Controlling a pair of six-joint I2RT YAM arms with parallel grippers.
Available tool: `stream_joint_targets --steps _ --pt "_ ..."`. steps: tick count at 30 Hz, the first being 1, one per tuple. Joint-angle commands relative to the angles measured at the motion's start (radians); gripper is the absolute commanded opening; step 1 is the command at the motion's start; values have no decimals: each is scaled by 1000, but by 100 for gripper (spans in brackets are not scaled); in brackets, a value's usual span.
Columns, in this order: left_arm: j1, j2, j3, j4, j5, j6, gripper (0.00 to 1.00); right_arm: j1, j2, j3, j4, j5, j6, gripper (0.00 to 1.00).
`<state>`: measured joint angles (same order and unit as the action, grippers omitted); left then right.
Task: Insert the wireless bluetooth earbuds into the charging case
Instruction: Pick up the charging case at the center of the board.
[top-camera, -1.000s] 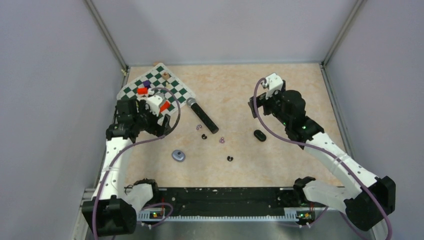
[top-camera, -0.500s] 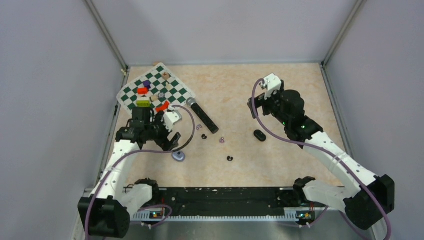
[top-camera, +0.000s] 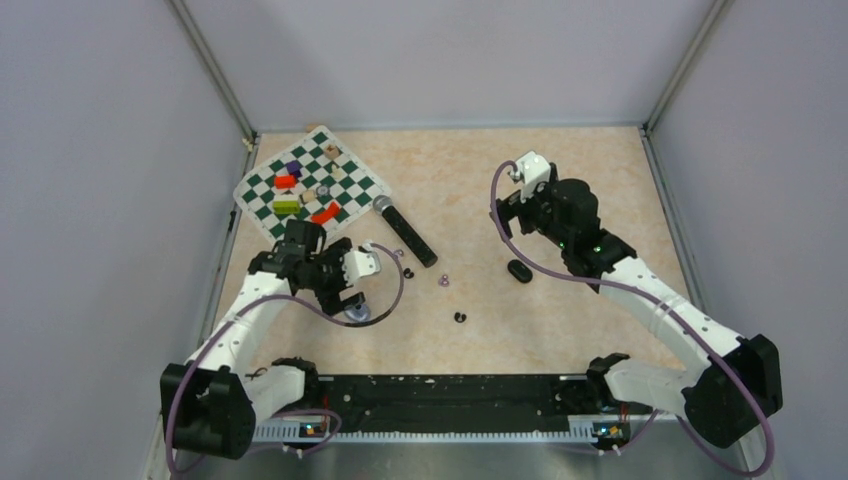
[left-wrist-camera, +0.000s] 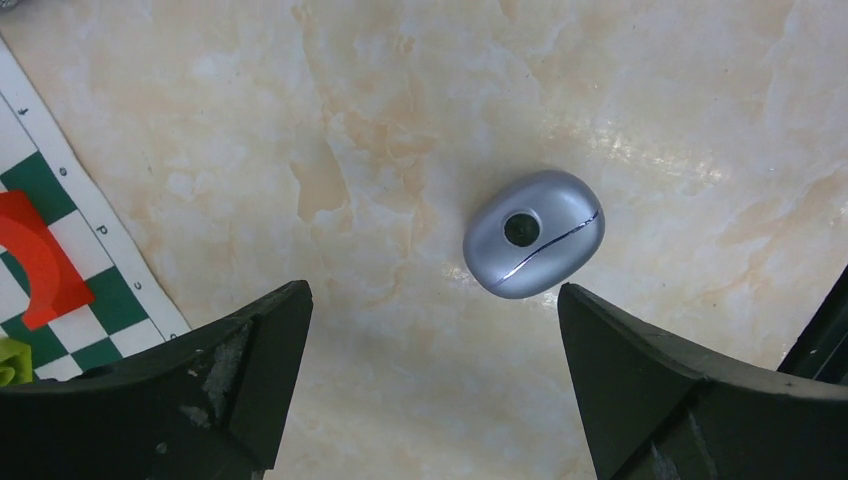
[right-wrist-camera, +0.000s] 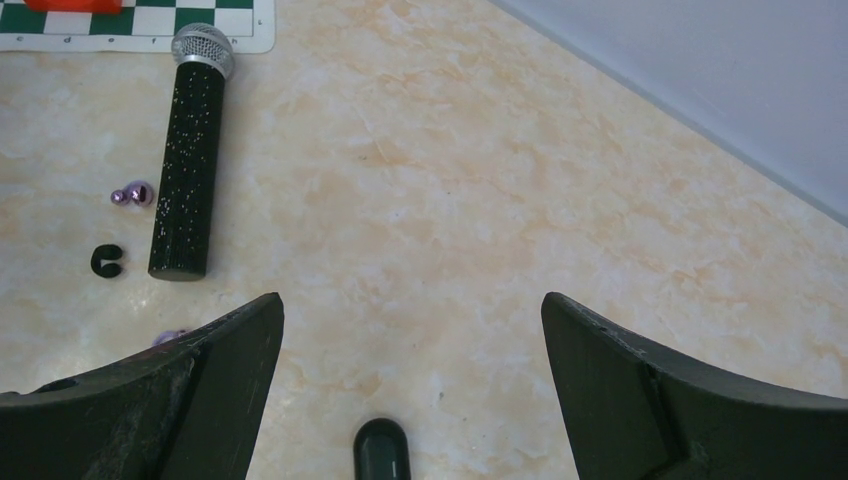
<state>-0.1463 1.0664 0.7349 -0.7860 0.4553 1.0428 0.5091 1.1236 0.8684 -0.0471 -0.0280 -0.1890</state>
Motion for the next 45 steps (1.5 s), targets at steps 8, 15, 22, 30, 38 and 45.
stream_joint_targets --steps 8,15,22,30,38,45 --pt "-122 168 0 -35 -78 198 96 15 18 -7 38 6 -26 99" --pt "-195 223 3 -44 -127 167 93 14 12 -10 38 5 -27 99" --pt "-255 243 -17 28 -168 109 93 15 1 -12 38 6 -33 99" --pt "-278 308 18 61 -180 43 91 15 -2 -13 39 7 -33 99" --pt "-290 343 36 17 -203 50 83 15 1 -14 38 10 -34 99" --pt "-297 353 39 -3 -224 48 77 14 2 -14 39 12 -34 99"
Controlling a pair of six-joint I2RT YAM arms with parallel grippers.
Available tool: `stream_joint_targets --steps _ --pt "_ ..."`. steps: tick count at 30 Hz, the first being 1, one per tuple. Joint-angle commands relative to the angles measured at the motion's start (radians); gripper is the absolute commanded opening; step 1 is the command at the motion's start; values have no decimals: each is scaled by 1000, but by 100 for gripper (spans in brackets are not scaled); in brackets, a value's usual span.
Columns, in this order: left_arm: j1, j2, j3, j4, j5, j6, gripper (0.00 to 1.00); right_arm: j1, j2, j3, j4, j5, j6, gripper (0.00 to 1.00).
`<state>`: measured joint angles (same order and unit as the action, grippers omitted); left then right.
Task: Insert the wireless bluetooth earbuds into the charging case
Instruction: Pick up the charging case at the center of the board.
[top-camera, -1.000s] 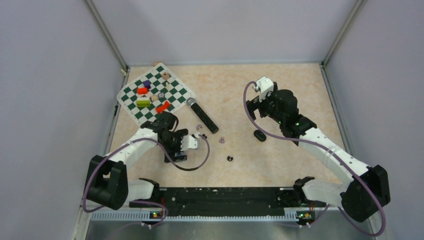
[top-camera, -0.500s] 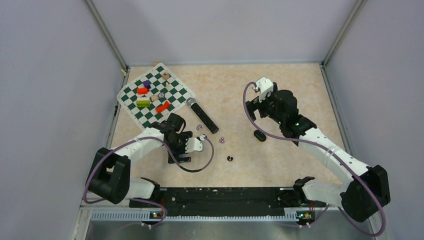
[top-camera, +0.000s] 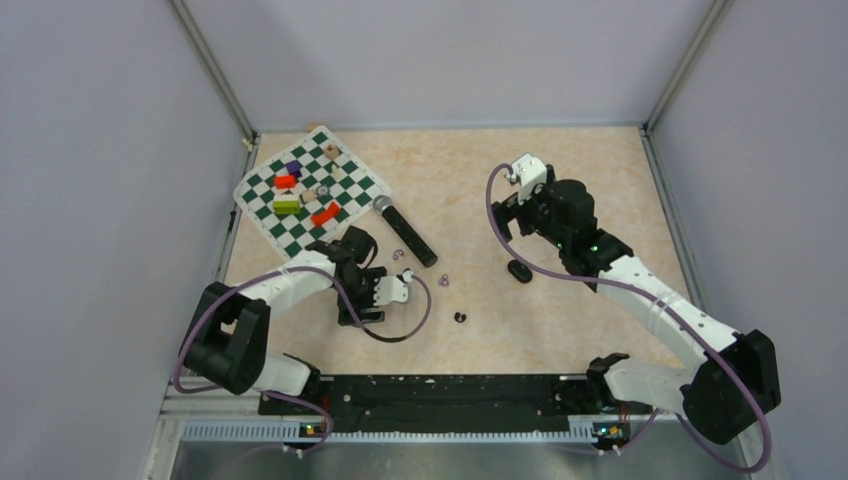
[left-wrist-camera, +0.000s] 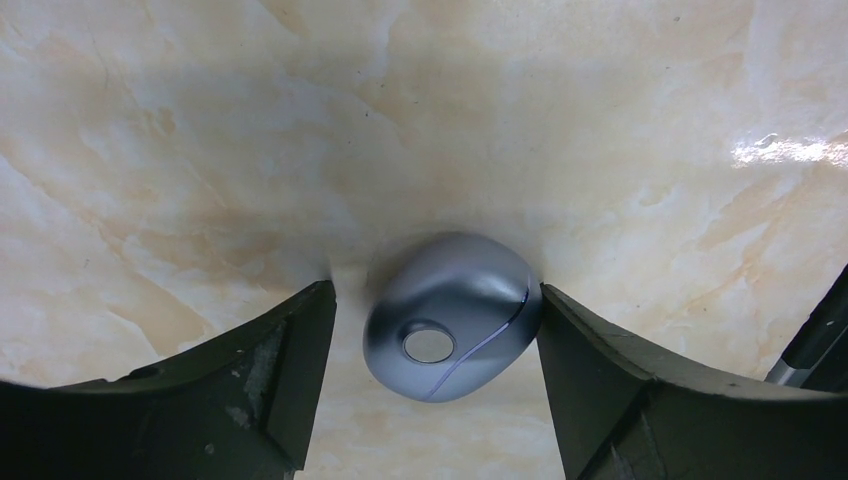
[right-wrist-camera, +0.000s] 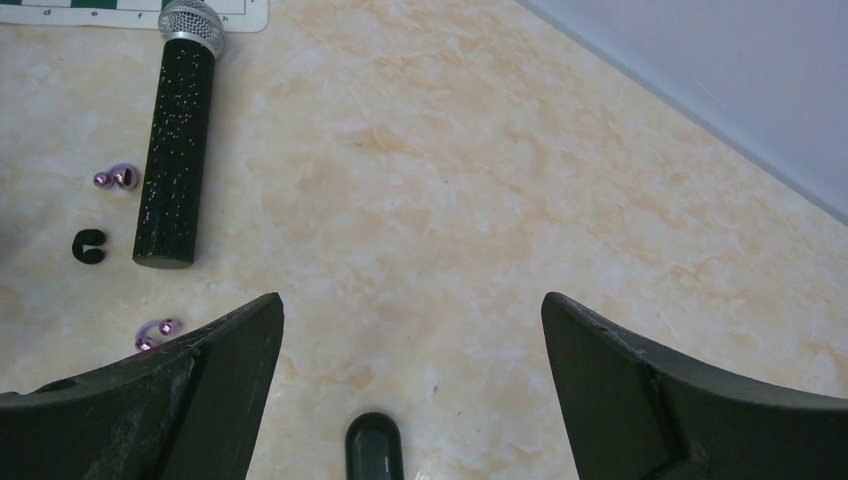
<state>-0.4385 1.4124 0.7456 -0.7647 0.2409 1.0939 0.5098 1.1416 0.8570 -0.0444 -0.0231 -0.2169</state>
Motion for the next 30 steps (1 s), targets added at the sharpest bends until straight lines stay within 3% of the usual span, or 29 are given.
stream_joint_targets --steps 1,5,15,24,27,28,30 --pt "-5 8 29 -24 -9 -4 76 14 -16 -2 36 6 -6 99" --pt "-12 9 39 -25 0 -15 68 13 -15 -2 36 8 -5 99" --pt "-18 60 59 29 -23 -75 67 14 -11 -3 36 9 -6 99" --pt "-44 221 138 88 -80 -225 64 13 -11 -5 35 5 -5 99" --pt "-51 301 201 79 -137 -283 71 14 -9 -6 36 4 -7 99" --pt "-52 328 231 62 -159 -306 79 14 -8 -6 36 4 -8 99" --pt "-52 370 284 56 -200 -351 81 14 -7 -8 36 5 -7 99"
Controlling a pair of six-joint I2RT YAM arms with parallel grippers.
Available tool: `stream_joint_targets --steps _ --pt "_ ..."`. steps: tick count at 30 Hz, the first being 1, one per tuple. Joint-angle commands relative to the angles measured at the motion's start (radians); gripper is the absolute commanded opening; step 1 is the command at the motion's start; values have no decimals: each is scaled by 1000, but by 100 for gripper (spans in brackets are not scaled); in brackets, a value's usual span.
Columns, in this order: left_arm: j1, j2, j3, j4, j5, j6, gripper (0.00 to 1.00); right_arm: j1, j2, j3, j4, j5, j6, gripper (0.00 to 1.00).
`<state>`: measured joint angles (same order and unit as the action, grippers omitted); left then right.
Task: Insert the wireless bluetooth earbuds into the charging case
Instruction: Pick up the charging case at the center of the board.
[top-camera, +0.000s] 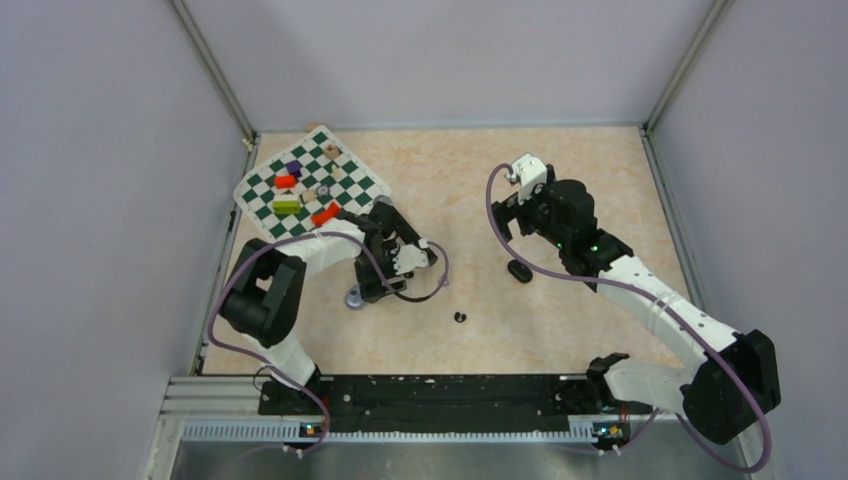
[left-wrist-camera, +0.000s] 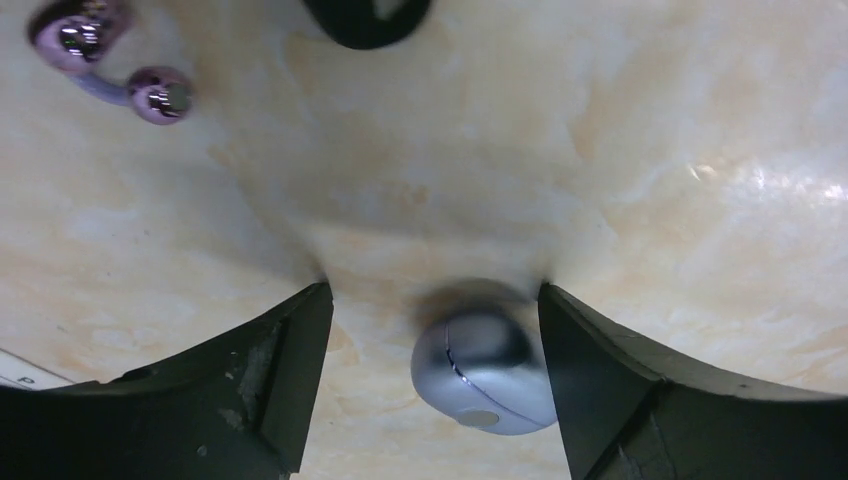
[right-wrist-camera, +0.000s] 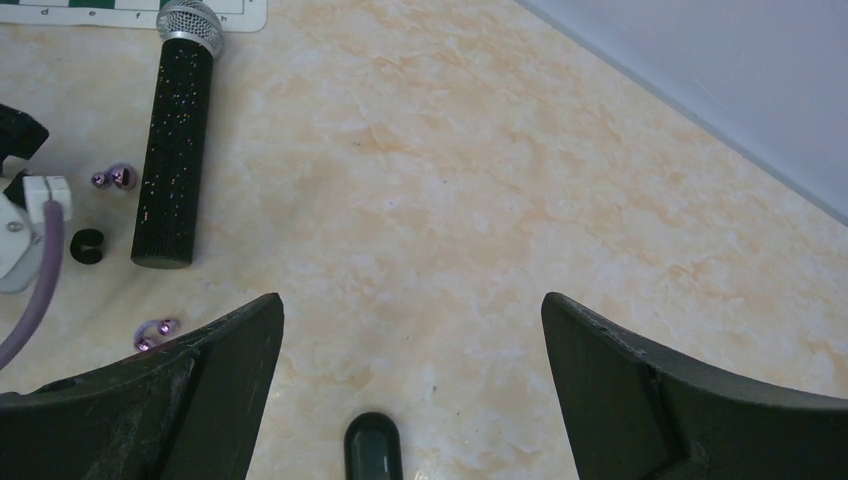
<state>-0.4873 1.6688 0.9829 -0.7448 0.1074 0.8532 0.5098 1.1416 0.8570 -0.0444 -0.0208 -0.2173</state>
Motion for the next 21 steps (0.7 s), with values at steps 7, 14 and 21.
stream_joint_targets --steps 7,14,21 --pt "-2 116 127 24 -38 -179 85 13 -4 -7 36 5 -10 99" --pt "0 -20 111 -75 94 -98 97 13 -4 -7 61 5 -11 99" --pt "43 -177 31 -121 69 85 99 14 -3 -7 60 0 -11 99"
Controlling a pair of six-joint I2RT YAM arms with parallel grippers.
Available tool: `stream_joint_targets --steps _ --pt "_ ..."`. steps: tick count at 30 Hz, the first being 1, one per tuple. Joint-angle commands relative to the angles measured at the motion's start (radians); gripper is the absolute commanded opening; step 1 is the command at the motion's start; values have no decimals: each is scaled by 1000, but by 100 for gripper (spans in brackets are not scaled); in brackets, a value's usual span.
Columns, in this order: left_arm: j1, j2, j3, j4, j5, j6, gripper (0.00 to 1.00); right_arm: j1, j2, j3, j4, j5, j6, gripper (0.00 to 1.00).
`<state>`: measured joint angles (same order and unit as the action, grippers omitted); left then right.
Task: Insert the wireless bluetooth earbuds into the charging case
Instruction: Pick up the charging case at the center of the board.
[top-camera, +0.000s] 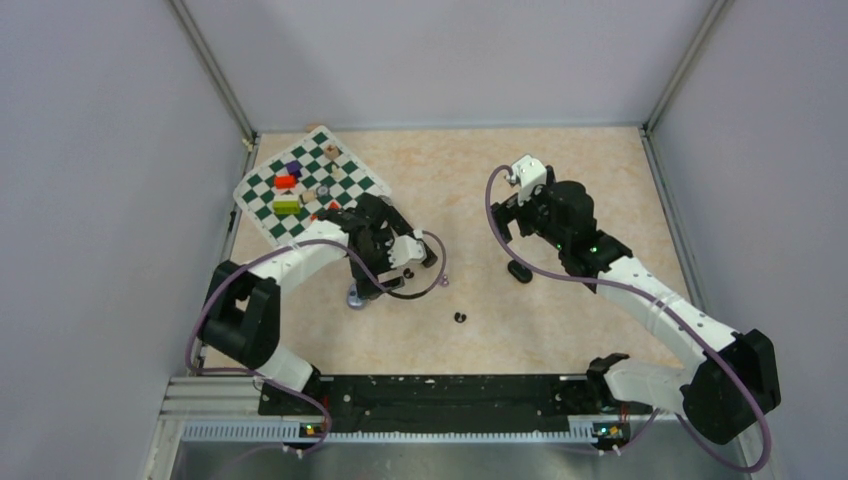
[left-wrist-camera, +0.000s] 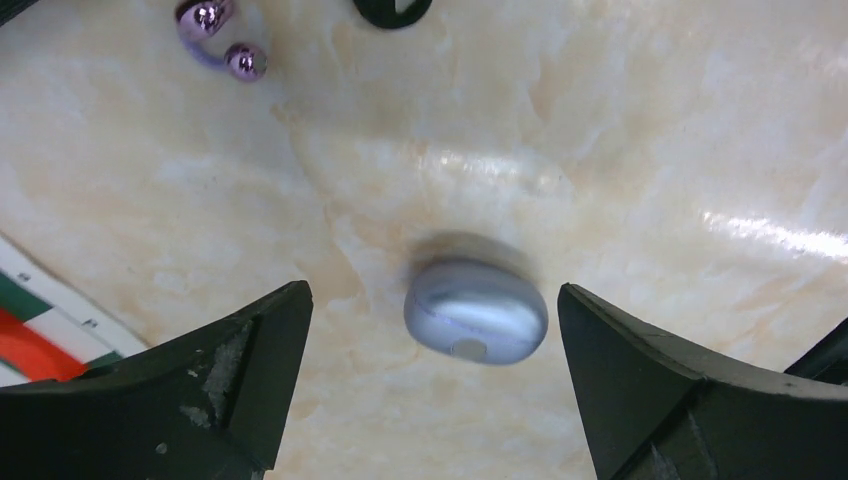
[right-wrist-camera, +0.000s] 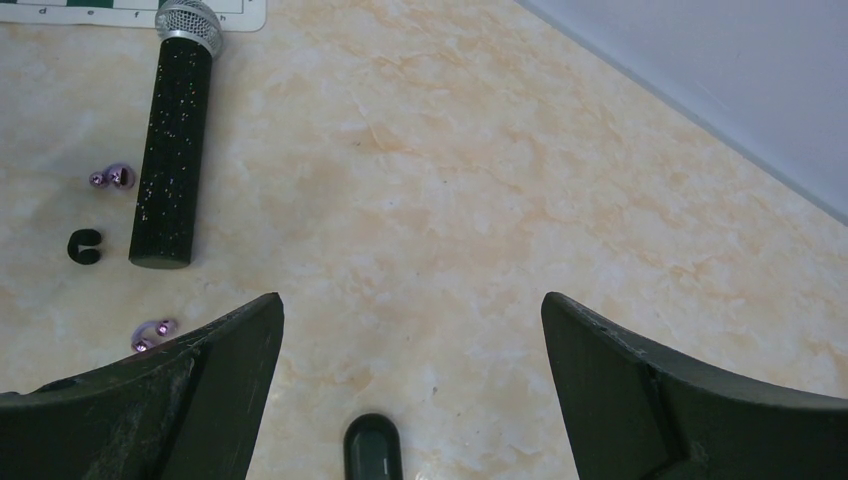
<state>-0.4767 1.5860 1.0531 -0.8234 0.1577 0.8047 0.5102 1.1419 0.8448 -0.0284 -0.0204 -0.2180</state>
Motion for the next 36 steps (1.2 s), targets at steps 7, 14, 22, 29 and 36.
stream_joint_targets --steps 7,14,22,29,36 --pt "116 -149 -120 -83 47 402 99 13 -4 5 43 4 -10 99" --pt "133 -57 -90 -139 49 450 97 13 1 5 43 1 -11 99" --pt "133 -26 -98 -88 71 404 97 13 6 5 44 2 -15 99" --pt "132 -27 -132 -46 85 381 93 14 9 5 44 3 -15 99" --pt "133 -4 -143 -38 78 353 85 13 6 8 40 5 -15 99"
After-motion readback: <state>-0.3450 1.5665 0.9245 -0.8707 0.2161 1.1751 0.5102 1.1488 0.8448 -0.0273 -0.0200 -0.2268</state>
